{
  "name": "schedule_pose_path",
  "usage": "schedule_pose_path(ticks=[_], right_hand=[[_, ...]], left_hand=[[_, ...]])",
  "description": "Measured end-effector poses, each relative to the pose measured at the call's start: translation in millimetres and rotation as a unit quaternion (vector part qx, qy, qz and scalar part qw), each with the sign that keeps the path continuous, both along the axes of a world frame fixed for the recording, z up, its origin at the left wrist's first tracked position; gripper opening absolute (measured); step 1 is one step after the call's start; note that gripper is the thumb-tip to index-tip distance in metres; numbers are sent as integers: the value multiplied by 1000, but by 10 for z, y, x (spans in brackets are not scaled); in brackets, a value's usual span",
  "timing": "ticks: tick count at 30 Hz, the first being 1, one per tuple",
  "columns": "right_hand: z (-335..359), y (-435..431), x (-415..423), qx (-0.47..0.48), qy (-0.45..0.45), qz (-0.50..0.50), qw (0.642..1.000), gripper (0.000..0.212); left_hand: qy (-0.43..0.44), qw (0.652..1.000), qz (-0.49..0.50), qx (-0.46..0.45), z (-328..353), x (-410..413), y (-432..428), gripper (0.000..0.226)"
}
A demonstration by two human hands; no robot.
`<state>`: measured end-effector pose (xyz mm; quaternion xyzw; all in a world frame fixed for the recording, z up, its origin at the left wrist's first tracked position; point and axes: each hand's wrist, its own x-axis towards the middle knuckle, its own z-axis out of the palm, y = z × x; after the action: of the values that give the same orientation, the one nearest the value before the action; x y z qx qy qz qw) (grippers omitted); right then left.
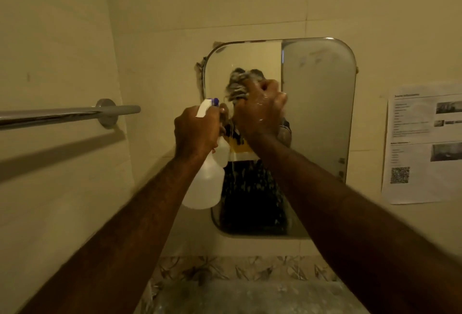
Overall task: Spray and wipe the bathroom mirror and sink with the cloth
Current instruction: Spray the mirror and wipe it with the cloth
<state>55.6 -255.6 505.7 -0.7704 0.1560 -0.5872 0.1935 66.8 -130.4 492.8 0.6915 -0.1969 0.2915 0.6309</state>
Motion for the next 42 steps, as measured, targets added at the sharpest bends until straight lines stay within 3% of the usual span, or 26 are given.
schedule_pose_path(ticks=[5,10,16,21,27,29,37,42], right_hand=[[-52,240,87,-250,125,20,960,40],[-95,-226,-162,-386,201,35,900,41],[-65,-1021,-679,-272,144,-36,951,39],[-155,-1335,-895,-45,39,-70,996,39],[-365,-979,-709,187,-60,-81,977,38],[-352,-852,-629,222,-69,-78,969,39],[-297,-216,-304,142,5,4,990,46],[-331,274,-34,-35,74,35,996,38]], left_hand=[[-25,999,23,16,-2,110,170,21],[-19,999,18,38,-46,8,-9,21],[14,997,-66,23,-126,-257,-413,19],[5,996,-80,47,-197,-378,-595,19],[52,993,-87,53,-325,-357,-554,30],[53,994,-85,40,-367,-284,-478,16],[43,998,-24,33,-372,-71,-19,14],[37,998,19,45,-361,1,265,24]])
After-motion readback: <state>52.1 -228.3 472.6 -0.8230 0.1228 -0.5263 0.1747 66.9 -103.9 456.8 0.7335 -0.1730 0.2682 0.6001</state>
